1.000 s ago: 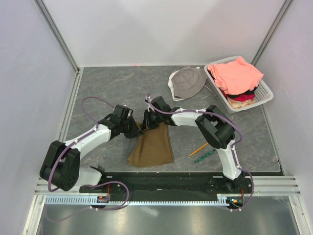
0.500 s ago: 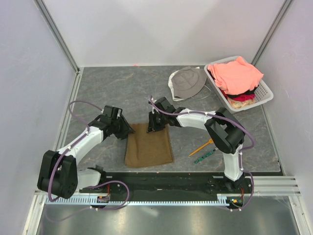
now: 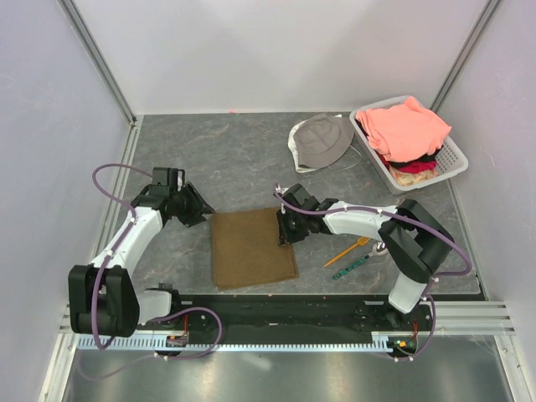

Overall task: Fold the napkin into a case and place the utensils inside
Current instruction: Fold the lower triangle-folded napkin at the center of the board.

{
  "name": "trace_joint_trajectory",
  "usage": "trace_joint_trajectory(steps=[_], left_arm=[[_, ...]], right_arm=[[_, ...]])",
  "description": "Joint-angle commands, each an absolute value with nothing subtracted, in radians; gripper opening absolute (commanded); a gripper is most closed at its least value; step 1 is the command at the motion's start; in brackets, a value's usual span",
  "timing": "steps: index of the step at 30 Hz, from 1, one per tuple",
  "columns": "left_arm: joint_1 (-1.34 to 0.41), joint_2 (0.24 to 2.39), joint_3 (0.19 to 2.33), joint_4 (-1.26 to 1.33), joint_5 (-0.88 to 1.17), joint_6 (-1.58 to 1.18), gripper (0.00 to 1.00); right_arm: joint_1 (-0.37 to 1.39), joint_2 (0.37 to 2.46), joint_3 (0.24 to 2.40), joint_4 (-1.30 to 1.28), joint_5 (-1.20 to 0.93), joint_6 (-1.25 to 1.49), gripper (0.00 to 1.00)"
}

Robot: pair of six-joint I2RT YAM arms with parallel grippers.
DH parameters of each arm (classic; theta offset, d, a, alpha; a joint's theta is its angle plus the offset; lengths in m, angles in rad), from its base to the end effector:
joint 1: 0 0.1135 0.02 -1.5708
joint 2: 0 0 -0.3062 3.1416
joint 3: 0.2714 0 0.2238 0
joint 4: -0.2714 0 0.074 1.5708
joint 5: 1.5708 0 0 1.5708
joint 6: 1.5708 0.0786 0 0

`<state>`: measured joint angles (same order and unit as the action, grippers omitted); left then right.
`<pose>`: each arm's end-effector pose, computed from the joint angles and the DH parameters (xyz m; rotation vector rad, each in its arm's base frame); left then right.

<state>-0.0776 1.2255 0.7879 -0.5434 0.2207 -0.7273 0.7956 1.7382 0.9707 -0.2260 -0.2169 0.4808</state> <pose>0.2189 -0.0343 0.2394 -0.7538 2.5149 -0.5797 0.2330 0.2619 0.1826 -0.5122 2.6672 0.7176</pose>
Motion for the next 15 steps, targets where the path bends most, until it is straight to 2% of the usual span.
trace_joint_trajectory(steps=[1,8,11,12,13,14,15], left_arm=[[-0.066,1.276,0.828,-0.526,0.294,-0.67,0.48],[-0.06,1.201,0.752,-0.494,0.304,-0.716,0.46],[-0.038,1.126,0.733,-0.515,0.293,-0.726,0.45],[-0.031,1.091,0.738,-0.526,0.279,-0.723,0.45],[-0.012,1.075,0.745,-0.563,0.266,-0.718,0.46],[-0.003,1.063,0.767,-0.583,0.23,-0.71,0.47],[0.029,1.043,0.778,-0.603,0.212,-0.707,0.47]], right_arm=[[0.77,1.773,1.001,-0.255,-0.068,0.419,0.16],[0.762,1.891,1.222,-0.389,0.185,0.292,0.15],[0.805,1.869,1.288,-0.446,0.239,0.278,0.2],[0.825,1.846,1.311,-0.483,0.254,0.279,0.25],[0.871,1.836,1.325,-0.504,0.302,0.288,0.36],[0.899,1.819,1.338,-0.55,0.328,0.297,0.44],[0.929,1.812,1.356,-0.57,0.359,0.305,0.59]])
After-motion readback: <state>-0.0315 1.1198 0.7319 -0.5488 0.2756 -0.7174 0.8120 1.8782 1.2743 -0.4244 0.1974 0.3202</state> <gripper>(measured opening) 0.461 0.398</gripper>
